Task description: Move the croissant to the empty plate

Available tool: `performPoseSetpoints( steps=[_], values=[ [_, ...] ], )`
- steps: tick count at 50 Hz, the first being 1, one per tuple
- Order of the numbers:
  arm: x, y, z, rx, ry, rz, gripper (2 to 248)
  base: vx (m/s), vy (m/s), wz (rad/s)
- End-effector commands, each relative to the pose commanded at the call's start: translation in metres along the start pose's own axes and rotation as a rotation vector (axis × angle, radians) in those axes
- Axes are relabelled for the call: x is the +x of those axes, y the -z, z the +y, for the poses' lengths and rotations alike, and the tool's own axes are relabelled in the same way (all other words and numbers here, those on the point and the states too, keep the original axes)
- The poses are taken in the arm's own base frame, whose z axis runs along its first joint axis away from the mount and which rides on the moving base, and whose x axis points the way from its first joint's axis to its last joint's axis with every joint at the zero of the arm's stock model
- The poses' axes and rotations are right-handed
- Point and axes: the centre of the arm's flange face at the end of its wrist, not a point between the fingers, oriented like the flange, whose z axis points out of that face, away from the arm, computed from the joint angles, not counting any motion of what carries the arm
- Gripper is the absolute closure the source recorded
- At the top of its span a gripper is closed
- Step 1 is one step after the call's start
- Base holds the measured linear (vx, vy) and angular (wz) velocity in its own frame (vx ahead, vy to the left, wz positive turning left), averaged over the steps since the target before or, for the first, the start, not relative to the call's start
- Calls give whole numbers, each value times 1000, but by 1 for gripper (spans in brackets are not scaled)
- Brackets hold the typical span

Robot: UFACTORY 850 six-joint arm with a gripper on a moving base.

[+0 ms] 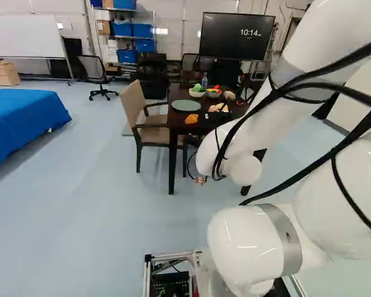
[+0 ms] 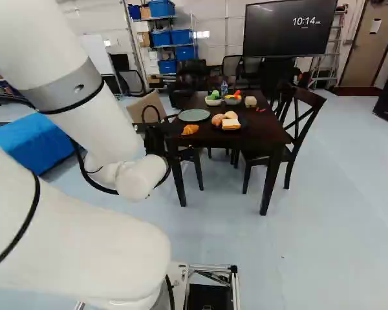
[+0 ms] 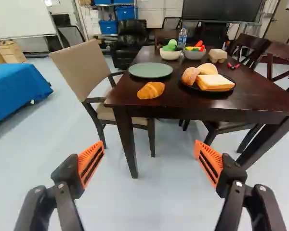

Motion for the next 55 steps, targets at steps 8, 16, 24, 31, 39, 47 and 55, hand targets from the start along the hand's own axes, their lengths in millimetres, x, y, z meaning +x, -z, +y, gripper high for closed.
performPoseSetpoints(
  steps=[8, 16, 24, 31, 39, 47, 55],
  values=[
    [0, 0, 0, 0, 0, 0, 3, 181, 52, -177],
    [0, 0, 0, 0, 0, 0, 3, 168, 87, -41],
    [0, 0, 0, 0, 0, 0, 3, 181, 89, -21],
    [0, 0, 0, 0, 0, 0, 3, 189, 55, -9],
    [0, 0, 0, 0, 0, 0, 3, 177, 0, -19],
    [0, 0, 0, 0, 0, 0, 3, 154, 3, -17],
    [0, 0, 0, 0, 0, 0, 3, 139, 5, -29]
  ],
)
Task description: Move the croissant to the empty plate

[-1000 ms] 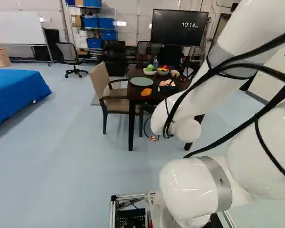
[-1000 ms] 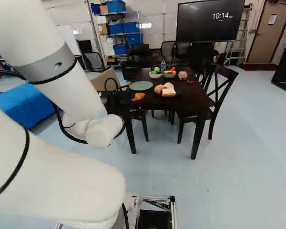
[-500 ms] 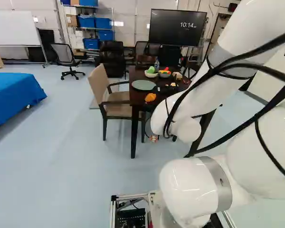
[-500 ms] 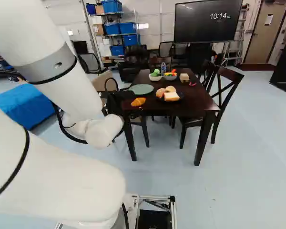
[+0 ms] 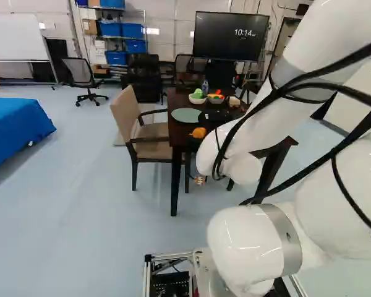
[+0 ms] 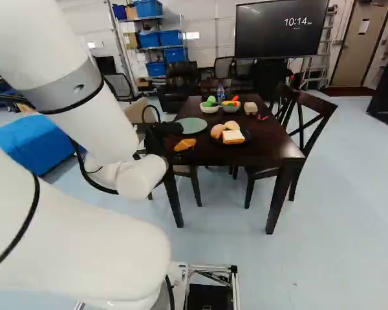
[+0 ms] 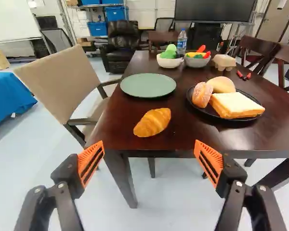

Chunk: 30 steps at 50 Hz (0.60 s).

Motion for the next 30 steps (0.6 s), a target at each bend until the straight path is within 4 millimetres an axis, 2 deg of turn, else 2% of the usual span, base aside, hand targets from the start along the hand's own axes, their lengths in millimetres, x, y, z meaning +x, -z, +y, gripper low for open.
performPoseSetpoints(
  steps=[13, 30],
  values=[
    [0, 0, 0, 0, 0, 0, 3, 98, 22, -15],
    [0, 0, 0, 0, 0, 0, 3, -3, 1, 2]
  ],
)
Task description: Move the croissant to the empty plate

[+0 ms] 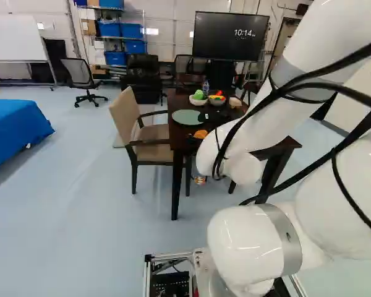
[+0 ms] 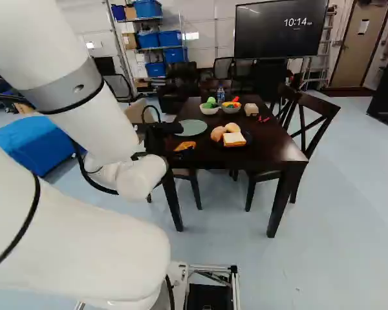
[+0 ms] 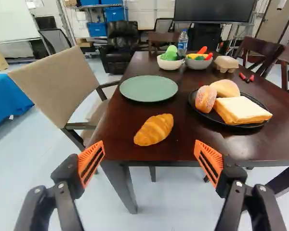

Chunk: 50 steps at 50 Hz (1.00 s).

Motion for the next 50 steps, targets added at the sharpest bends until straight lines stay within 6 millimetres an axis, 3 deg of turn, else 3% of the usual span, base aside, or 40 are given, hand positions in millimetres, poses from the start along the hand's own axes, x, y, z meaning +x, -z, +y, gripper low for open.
performPoseSetpoints(
  steps=[50],
  values=[
    [2, 1, 0, 0, 0, 8, 3, 0, 0, 0]
  ],
)
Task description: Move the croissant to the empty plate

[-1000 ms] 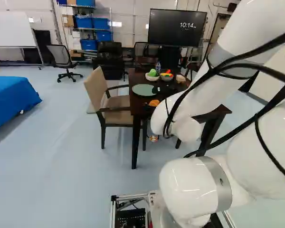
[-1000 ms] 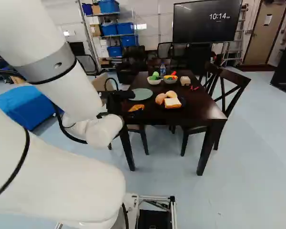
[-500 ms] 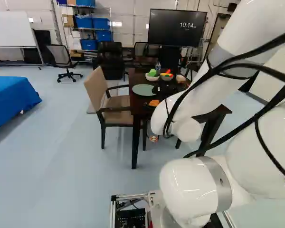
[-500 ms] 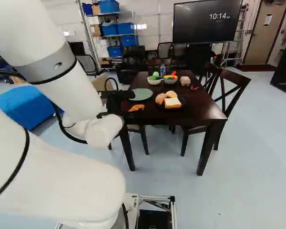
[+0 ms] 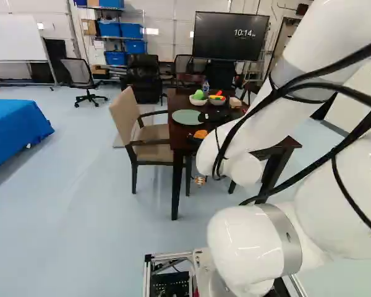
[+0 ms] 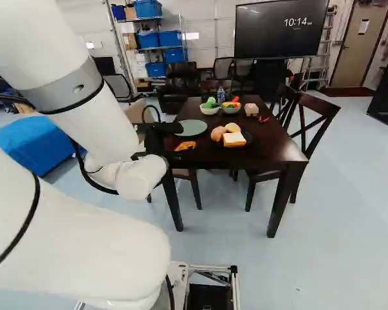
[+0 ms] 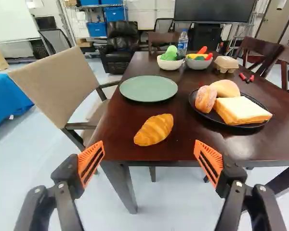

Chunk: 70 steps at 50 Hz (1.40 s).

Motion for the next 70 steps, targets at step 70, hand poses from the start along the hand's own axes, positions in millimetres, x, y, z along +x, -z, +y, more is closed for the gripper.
performPoseSetpoints(
  steps=[70],
  values=[
    [58, -30, 1, -10, -13, -98, 3, 0, 0, 0]
  ],
)
